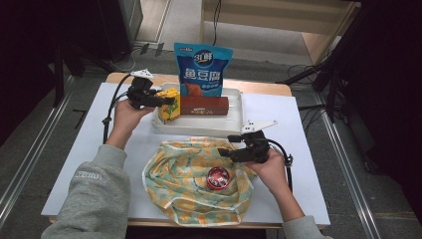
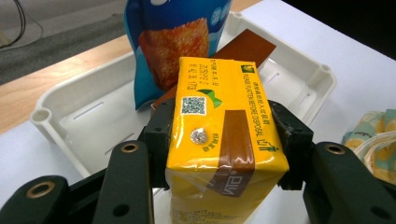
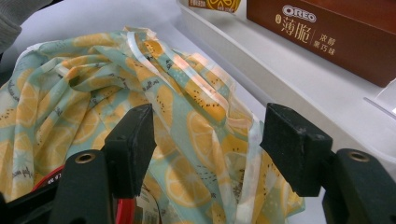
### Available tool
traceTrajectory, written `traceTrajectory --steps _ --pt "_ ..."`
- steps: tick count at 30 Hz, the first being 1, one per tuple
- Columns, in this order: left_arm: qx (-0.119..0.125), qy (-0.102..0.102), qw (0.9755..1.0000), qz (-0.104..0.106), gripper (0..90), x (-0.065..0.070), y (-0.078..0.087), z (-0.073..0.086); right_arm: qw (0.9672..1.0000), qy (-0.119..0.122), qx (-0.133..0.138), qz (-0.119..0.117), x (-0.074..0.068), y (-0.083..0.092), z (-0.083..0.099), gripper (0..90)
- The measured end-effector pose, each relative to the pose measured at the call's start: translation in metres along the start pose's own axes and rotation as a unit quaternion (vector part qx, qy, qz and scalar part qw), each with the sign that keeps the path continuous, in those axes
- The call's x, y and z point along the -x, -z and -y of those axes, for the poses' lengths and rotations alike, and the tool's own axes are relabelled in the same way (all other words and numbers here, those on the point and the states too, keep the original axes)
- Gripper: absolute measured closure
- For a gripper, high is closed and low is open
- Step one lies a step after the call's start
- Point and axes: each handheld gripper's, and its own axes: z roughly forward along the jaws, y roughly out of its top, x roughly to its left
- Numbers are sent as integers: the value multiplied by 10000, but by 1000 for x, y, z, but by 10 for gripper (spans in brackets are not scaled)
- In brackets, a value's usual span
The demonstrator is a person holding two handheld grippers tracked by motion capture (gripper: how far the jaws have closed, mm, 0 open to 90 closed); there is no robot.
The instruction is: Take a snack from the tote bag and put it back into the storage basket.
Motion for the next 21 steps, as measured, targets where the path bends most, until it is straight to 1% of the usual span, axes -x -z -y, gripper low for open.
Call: traceTrajectory --steps 2,4,5,8,13,16,18,21 --pt "-65 32 10000 -3 516 -1 -3 3 10000 7 5 -1 0 0 0 350" --pt "-157 7 9999 -8 516 -2 -6 5 10000 12 14 -8 0 0 0 350" --pt "-162 7 9999 -16 516 -1 -7 6 10000 6 9 -3 0 0 0 350" --pt "-174 -3 9998 60 516 -1 -9 7 10000 6 9 -9 0 0 0 350" --pt "-259 -93 9996 98 514 -1 -12 10 10000 5 -10 -8 0 -1 0 350" --pt "-199 -101 9997 134 514 -1 -12 13 10000 10 -21 -11 0 -2 1 350" --pt "-213 -113 9996 156 512 -1 -11 15 10000 13 -19 -17 0 -2 0 349" --pt "-205 -50 9996 191 508 -2 -11 17 10000 -13 -20 -12 0 -1 1 349"
